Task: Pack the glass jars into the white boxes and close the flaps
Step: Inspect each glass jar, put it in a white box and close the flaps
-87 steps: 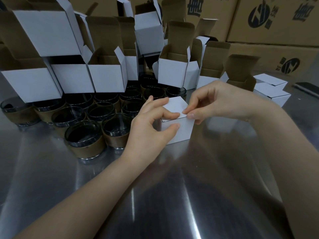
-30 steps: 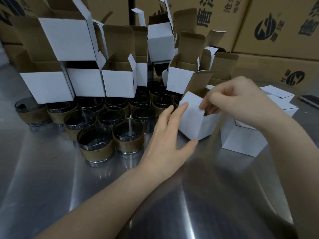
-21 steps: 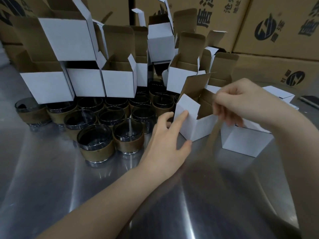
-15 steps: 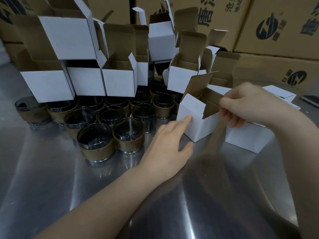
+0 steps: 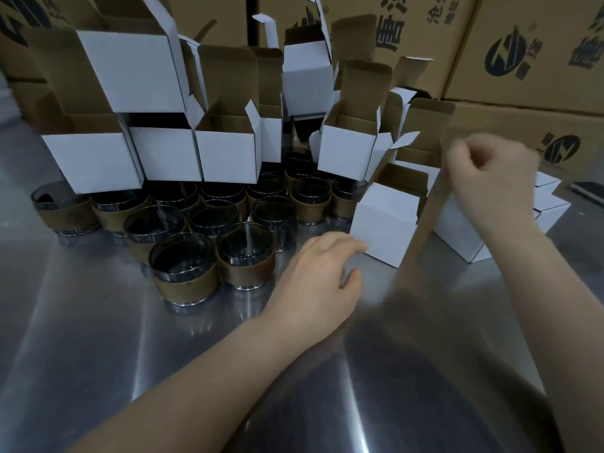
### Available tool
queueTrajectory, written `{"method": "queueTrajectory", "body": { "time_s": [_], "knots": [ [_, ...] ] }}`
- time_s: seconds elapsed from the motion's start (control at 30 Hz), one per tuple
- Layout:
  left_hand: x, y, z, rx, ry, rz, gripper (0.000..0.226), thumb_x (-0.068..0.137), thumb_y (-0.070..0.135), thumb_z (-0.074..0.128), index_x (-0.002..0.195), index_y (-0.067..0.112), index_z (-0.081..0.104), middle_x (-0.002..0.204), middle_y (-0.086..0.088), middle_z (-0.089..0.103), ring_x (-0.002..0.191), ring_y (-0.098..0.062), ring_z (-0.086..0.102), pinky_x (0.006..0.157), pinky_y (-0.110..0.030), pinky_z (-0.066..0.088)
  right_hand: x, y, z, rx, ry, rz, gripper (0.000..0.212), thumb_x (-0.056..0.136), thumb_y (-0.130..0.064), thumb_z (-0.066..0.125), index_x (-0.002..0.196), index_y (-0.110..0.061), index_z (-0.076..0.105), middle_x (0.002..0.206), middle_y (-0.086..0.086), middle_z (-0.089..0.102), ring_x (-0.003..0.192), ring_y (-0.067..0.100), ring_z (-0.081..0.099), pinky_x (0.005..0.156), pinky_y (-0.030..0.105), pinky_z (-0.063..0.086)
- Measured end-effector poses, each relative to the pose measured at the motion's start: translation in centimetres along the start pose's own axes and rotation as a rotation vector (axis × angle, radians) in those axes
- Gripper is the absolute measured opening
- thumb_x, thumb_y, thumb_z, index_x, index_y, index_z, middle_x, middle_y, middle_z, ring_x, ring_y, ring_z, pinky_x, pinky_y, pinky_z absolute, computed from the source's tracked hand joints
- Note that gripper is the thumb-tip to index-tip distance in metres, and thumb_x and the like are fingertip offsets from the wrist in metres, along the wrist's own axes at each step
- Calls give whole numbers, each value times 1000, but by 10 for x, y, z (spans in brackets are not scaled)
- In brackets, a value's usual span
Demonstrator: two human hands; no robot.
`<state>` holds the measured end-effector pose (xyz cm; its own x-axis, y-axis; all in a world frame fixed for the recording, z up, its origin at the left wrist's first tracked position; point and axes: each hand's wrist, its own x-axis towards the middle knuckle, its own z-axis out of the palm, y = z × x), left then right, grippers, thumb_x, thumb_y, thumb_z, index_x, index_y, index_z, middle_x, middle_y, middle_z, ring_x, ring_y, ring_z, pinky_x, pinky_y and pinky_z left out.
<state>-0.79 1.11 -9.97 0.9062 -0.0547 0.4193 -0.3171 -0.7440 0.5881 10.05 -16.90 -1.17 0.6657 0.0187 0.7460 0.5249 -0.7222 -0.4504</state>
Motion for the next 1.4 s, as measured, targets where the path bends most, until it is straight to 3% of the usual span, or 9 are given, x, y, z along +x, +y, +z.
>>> {"method": "queueTrajectory", "body": {
  "time_s": [0.1,0.2,0.3,0.43,0.73,0.93,1.1,1.2,1.4],
  "knots": [
    [-2,0,-2,28,14,35,29,92,13,54,118,18,66,126,7,60,121,-13,48,102,-30,39,-11,-32,-3,251,58,-200,34,89,-11,47,61,6,55,55,18,49,55,35,46,55,43,37],
    [-1,1,-3,64,-24,85,27,91,14,55,115,16,67,122,2,64,118,-18,52,100,-34,42,-31,-71,8,509,-292,-272,19,88,-17,53,79,-6,66,70,3,61,64,17,57,61,33,47],
    [-3,2,-2,164,-61,132,32,86,20,53,112,7,67,116,-15,65,109,-34,57,88,-40,48,-49,-89,37,267,-675,-354,30,91,-24,57,120,-27,64,93,-10,57,82,3,54,73,17,43],
    [-4,-1,-1,194,-71,64,44,91,25,54,134,13,54,131,-13,56,119,-29,52,96,-38,45,-55,-87,68,48,-857,-273,51,93,-22,51,142,-34,44,103,-12,42,97,7,44,82,24,39],
    [-3,2,-6,208,-48,94,25,91,21,52,104,18,73,106,-5,70,106,-25,57,91,-40,43,-47,-75,84,64,-803,-198,17,86,-42,68,88,-29,58,78,-17,53,75,2,51,59,17,35],
    [-6,16,-14,200,298,229,19,78,16,53,72,8,69,71,-4,66,74,-28,60,69,-44,46,-38,-70,61,267,-718,2,21,86,-41,68,88,-20,67,83,-5,66,82,9,61,71,24,48],
    [-5,21,-21,127,676,191,33,75,7,55,107,4,64,120,-14,59,114,-30,53,95,-40,41,-46,-64,48,688,-679,293,11,92,-15,63,99,-6,62,96,15,67,78,9,67,63,19,53],
    [-4,19,-21,-78,642,26,58,80,5,59,135,1,42,145,-17,36,137,-23,33,115,-28,29,-49,-57,44,783,-719,299,4,95,-9,58,95,-12,57,101,10,65,85,13,69,73,24,58],
    [-1,13,-15,-218,509,-67,79,84,11,62,150,9,20,158,-9,18,147,-9,14,113,-6,11,-41,-37,40,934,-793,153,15,92,3,56,94,-11,52,109,9,60,100,19,69,81,32,58]
  ]
}}
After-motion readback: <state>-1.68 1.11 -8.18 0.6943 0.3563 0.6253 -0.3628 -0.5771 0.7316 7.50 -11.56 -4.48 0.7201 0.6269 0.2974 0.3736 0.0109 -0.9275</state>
